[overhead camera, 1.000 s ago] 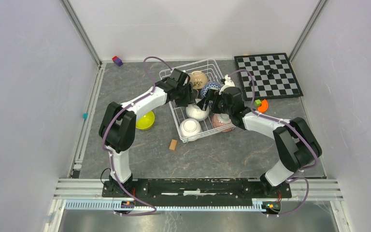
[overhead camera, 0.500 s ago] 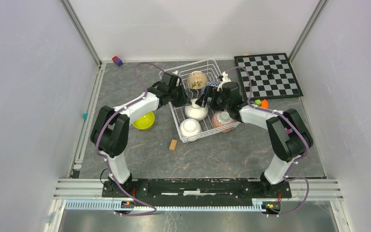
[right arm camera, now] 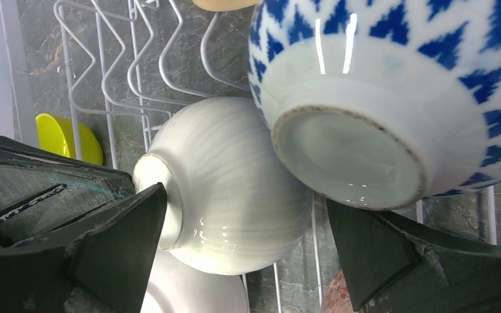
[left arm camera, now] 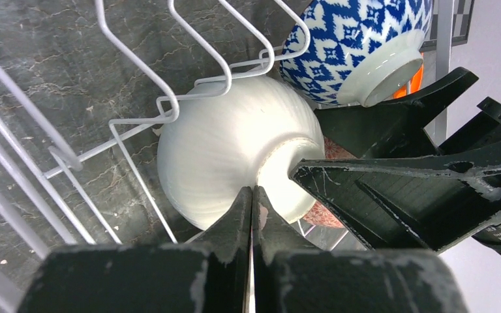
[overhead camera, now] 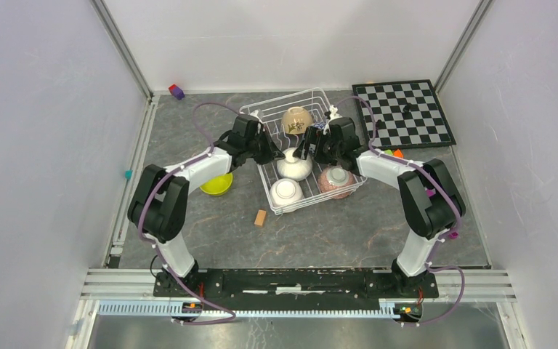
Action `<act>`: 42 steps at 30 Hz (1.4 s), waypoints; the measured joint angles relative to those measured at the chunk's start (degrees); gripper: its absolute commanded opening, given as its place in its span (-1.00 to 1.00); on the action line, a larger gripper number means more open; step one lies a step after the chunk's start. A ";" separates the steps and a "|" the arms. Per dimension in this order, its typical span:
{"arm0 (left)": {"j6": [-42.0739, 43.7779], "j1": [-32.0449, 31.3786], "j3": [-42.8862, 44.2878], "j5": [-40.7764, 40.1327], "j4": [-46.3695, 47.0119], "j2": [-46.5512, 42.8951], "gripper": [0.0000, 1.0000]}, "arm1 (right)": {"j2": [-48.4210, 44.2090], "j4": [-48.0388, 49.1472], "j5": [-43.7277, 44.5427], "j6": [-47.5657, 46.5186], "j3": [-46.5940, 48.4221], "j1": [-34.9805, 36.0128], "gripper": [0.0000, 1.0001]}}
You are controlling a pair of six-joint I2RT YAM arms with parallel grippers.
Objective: Unload the bowls from the dish rack
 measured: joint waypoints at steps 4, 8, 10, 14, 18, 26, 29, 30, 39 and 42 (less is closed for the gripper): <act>-0.66 0.57 -1.79 0.24 1.31 -1.11 -0.95 | 0.00 -0.46 -0.39 0.07 0.50 0.35 0.96; -0.87 0.72 -2.40 0.39 1.77 -1.46 -0.95 | 0.00 -0.44 -1.49 0.22 0.55 0.37 0.96; -0.87 0.85 -2.86 0.37 2.12 -1.70 -0.95 | 0.00 -0.44 -2.14 0.22 0.57 0.37 0.96; -0.87 1.18 -3.34 0.46 2.05 -2.19 -0.95 | 0.00 -0.59 -3.50 0.33 0.81 0.37 0.96; -0.87 1.38 -3.69 -0.17 1.22 -2.84 -0.95 | 0.00 -0.66 -5.16 0.74 0.90 0.68 0.96; -0.85 2.05 -4.81 -1.07 -0.74 -4.35 -0.95 | 0.02 0.02 -8.46 1.86 1.09 1.57 0.83; -0.85 2.10 -4.81 -1.05 -0.87 -4.44 -0.95 | 0.00 0.83 -9.46 2.29 1.09 1.88 0.79; -0.85 2.10 -4.81 -1.07 -0.96 -4.44 -0.95 | 0.00 1.14 -9.64 2.38 1.09 1.90 0.79; -0.83 2.16 -4.76 -2.08 -2.43 -5.09 -0.95 | -0.28 10.43 -13.62 6.10 -2.91 1.46 0.56; -0.81 2.16 -4.74 -2.40 -3.28 -5.46 -0.95 | -0.28 13.75 -14.62 7.50 -4.15 1.29 0.47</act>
